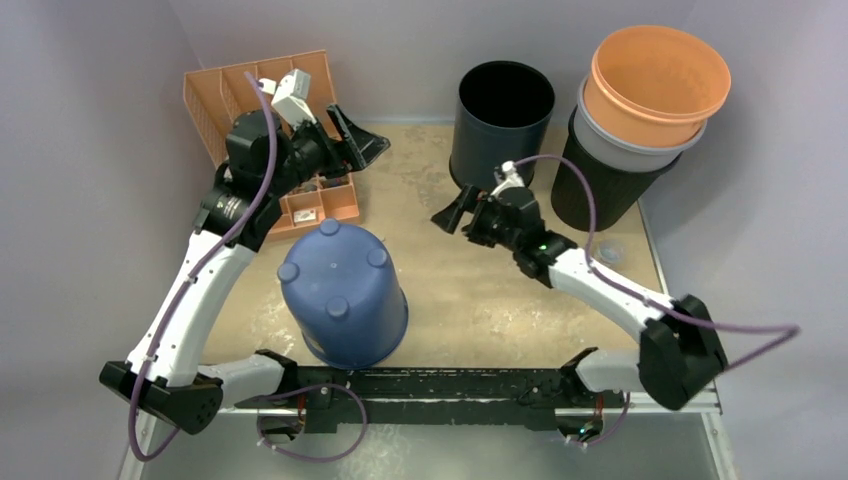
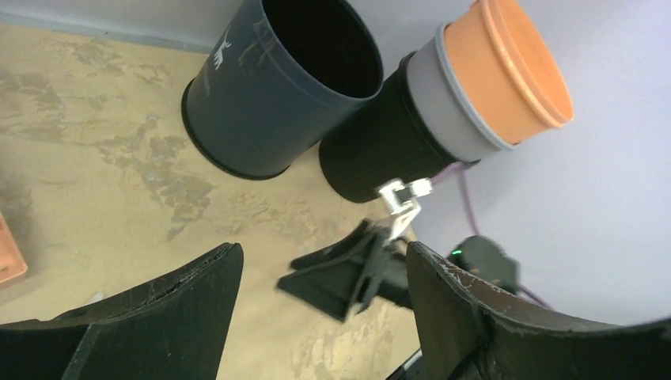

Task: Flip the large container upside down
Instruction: Move the container to the center of the board.

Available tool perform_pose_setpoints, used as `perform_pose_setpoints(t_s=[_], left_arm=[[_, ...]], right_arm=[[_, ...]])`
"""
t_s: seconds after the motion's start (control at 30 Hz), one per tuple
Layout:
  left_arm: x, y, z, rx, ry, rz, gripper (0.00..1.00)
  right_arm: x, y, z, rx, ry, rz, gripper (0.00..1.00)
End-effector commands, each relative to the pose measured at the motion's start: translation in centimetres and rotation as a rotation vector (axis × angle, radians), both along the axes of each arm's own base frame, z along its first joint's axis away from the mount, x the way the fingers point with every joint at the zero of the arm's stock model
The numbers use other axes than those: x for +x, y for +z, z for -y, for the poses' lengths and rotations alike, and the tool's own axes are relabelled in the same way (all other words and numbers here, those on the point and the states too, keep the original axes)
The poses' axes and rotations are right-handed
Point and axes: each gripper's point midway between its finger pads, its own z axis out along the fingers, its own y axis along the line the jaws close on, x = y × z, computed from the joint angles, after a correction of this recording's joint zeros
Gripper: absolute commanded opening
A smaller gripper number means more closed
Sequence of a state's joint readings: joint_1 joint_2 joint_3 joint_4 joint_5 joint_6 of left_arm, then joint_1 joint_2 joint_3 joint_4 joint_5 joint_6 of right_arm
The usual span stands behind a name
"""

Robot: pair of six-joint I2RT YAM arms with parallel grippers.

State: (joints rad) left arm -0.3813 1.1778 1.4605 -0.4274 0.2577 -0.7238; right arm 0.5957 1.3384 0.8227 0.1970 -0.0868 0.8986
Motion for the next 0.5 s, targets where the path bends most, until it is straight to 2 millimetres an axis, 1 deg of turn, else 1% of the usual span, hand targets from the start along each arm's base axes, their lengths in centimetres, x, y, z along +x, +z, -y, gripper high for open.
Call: perform_pose_setpoints(t_s=[0.0,0.03,0.07,0.13,0.17,0.2,0.27,0.33,0.4,0.47], left_arm=[[-1.3,0.3,-0.2,0.171,-0.052,0.04,0.75],[-1.5,-0.1,-0.8,0.24,-0.036,0.037,0.75],[-1.7,-0.2,-1.3,0.285,-0.029,0.036,0.75],[-2.0,0.1,-1.9,0.314,-0.019,0.039,0.75],[-2.1,0.1,-1.7,0.308,-0.027,0.038,0.75],[-2.1,0.3,-1.5,0.294,-0.034,0.04,0.75],[-2.1,0.2,-1.1,0.261,-0.041,0.038,0.75],[-2.0,0.2,-1.0,0.237,-0.034,0.043,0.75],[-1.8,0.4,-1.2,0.239,-0.015,0.053,0.75],[-1.4,0.9,-1.9,0.261,0.022,0.062,0.76]], right_arm=[[-1.2,1.6,4.6,-0.191,-0.016,0.121,1.0],[-2.2,1.7,4.9,-0.213,0.026,0.144,1.0],[-2.8,2.1,5.3,-0.244,0.064,0.199,1.0],[-5.4,2.0,4.2,-0.217,0.2,0.236,0.98],[-6.7,2.0,3.3,-0.184,0.274,0.256,0.96],[-8.0,1.6,2.5,-0.161,0.335,0.258,0.95],[-9.8,0.6,1.1,-0.136,0.42,0.244,0.94],[-10.6,-0.4,-0.1,-0.143,0.455,0.224,0.94],[-10.7,-0.3,-1.9,-0.132,0.49,0.247,0.94],[-10.1,0.3,-4.0,-0.103,0.516,0.283,0.95]])
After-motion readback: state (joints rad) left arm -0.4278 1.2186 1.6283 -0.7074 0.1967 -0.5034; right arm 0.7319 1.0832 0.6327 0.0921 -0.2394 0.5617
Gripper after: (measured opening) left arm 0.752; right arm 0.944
